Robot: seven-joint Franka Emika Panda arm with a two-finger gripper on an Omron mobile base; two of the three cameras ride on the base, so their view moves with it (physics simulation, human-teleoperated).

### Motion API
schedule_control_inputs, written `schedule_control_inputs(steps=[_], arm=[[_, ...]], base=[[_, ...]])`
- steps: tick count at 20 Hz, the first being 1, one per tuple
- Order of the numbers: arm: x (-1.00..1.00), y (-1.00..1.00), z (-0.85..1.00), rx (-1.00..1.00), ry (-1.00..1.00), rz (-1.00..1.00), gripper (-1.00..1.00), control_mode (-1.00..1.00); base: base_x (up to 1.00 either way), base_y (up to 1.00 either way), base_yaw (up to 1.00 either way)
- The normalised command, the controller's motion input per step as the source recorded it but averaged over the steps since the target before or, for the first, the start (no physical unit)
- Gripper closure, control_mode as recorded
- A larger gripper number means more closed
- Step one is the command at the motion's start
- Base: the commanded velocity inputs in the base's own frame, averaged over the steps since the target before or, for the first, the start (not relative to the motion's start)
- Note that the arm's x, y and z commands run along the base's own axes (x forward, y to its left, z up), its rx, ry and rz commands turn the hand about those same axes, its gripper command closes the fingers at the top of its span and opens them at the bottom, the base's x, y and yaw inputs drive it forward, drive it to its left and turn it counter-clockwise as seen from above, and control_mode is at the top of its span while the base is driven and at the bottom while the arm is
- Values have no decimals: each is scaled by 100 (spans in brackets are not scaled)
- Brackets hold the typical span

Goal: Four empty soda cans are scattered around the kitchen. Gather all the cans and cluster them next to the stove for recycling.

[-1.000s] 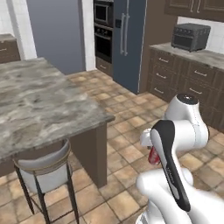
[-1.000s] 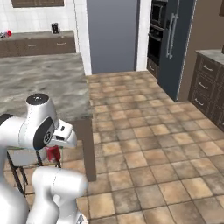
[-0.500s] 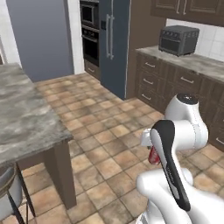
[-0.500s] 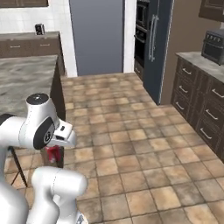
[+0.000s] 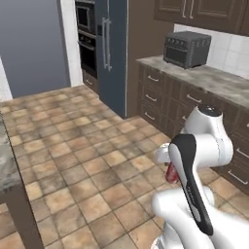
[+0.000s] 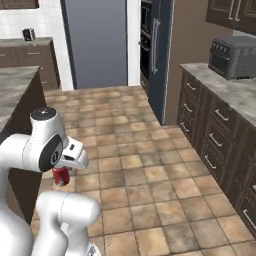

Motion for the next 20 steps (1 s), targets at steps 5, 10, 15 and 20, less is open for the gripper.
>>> schedule_control_inputs(steps=[5,10,15,20], arm=[[0,0,0,0,0,0,100,100],[0,0,0,0,0,0,100,100],[0,0,0,0,0,0,100,100],[0,0,0,0,0,0,100,100]], base=[[100,0,10],[82,25,29],[72,-26,50],[96,-52,65]])
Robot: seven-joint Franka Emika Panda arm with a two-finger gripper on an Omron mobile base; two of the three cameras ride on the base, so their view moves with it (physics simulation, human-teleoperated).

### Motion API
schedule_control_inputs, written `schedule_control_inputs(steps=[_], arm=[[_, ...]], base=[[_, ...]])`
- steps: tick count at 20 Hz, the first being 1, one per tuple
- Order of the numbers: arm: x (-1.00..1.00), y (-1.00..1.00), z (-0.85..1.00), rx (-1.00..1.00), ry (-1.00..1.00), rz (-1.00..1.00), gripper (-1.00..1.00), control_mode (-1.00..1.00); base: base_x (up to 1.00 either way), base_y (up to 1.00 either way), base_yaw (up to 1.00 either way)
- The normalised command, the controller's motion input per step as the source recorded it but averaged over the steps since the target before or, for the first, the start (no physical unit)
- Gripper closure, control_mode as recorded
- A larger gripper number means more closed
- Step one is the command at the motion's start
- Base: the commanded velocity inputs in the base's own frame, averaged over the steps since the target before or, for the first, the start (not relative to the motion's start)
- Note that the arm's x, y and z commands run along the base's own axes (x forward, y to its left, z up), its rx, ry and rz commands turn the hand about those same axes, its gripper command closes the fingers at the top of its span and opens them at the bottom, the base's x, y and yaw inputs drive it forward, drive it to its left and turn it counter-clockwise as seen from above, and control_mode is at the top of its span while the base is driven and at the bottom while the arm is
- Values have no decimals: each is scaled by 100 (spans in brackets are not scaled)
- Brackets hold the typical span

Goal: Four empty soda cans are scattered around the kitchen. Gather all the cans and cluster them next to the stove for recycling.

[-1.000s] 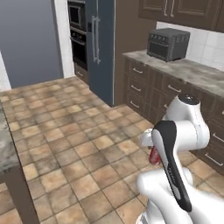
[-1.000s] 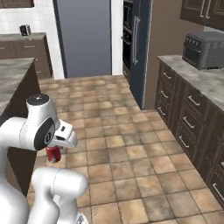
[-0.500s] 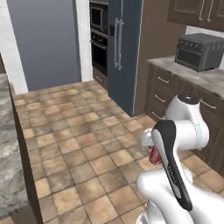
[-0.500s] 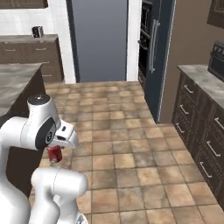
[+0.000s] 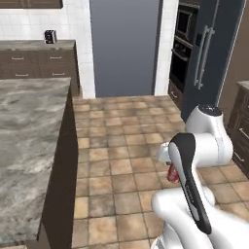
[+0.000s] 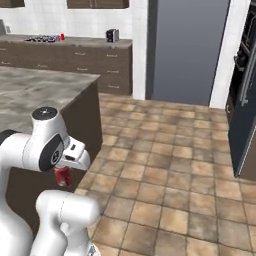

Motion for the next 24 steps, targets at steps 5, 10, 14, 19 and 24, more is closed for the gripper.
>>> schedule_control_inputs(steps=[5,10,14,19,24], arm=[[0,0,0,0,0,0,100,100],[0,0,0,0,0,0,100,100],[0,0,0,0,0,0,100,100],[0,0,0,0,0,0,100,100],[0,0,0,0,0,0,100,100]], base=[[83,-100,43],[91,-100,37],[100,-100,37],[100,-81,46],[100,-77,34]])
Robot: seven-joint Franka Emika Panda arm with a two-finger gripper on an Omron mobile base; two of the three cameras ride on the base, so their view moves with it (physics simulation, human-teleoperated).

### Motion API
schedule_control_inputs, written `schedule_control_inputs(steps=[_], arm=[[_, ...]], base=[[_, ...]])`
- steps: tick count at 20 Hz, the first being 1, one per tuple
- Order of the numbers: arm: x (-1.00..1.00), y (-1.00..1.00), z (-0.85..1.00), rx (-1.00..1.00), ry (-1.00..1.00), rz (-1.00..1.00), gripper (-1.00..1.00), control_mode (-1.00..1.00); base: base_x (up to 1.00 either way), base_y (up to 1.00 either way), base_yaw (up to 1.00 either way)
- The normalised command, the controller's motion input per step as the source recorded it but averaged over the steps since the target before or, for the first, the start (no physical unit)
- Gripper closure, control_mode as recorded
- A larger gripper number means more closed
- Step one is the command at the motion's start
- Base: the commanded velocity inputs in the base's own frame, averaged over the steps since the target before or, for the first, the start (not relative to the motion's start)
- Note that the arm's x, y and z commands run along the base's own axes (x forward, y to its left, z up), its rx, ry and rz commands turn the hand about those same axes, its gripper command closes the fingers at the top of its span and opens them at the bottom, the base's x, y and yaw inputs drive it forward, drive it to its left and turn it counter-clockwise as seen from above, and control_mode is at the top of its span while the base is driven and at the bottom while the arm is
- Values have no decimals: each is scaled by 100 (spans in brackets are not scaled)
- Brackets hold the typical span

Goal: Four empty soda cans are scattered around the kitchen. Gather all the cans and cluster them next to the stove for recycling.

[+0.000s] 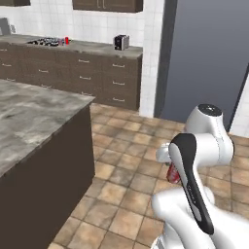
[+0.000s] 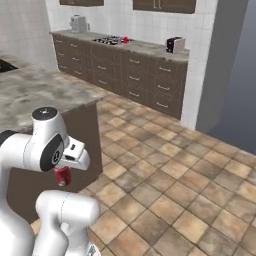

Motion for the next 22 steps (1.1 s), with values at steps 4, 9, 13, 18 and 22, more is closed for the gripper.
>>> schedule_control_inputs(steps=[4,9,13,18,22], arm=[[0,0,0,0,0,0,100,100],[0,0,0,0,0,0,100,100],[0,0,0,0,0,0,100,100],[0,0,0,0,0,0,100,100],[0,0,0,0,0,0,100,100]], base=[[100,-99,2],[100,-77,-10],[100,-30,4],[100,-15,36],[100,-13,56]])
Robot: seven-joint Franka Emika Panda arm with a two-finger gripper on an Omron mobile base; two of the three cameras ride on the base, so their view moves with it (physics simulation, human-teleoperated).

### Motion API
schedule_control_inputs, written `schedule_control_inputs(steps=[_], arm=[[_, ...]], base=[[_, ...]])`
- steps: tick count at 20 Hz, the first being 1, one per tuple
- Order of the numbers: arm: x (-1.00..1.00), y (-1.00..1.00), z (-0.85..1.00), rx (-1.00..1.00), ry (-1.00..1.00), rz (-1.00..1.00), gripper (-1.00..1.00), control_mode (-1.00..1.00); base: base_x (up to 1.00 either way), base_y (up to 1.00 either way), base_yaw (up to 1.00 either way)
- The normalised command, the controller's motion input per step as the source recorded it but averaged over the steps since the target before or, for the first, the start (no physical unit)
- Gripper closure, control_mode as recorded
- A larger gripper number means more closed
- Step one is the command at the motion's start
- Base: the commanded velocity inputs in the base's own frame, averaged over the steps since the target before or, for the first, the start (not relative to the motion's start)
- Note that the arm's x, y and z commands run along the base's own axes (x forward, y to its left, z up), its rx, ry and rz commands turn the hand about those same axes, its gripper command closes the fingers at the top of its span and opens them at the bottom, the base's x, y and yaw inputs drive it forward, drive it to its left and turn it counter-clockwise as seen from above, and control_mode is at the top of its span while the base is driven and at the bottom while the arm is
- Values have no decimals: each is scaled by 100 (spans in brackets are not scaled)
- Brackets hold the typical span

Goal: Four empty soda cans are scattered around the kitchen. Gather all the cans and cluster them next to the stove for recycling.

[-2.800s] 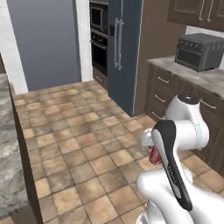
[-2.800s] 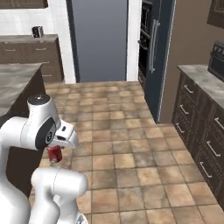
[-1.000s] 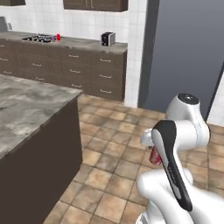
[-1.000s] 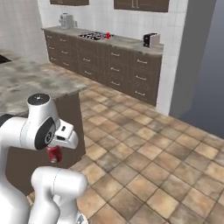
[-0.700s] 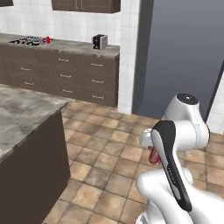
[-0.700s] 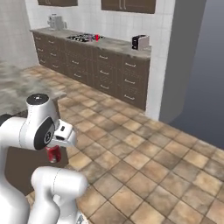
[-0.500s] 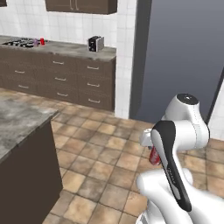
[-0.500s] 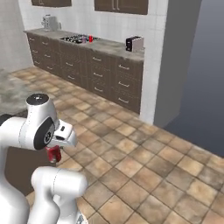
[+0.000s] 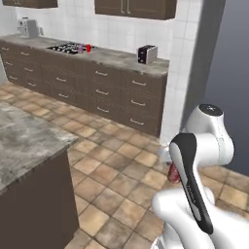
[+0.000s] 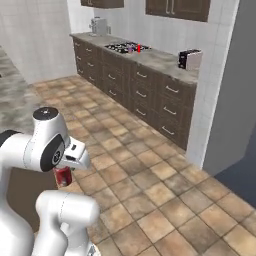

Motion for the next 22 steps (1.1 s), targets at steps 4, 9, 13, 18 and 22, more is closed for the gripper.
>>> schedule_control_inputs(steps=[4,9,13,18,22], arm=[[0,0,0,0,0,0,100,100],[0,0,0,0,0,0,100,100],[0,0,0,0,0,0,100,100],[0,0,0,0,0,0,100,100],[0,0,0,0,0,0,100,100]], base=[[100,-20,63],[100,-23,61],[100,-41,58],[83,-100,30],[87,-100,2]])
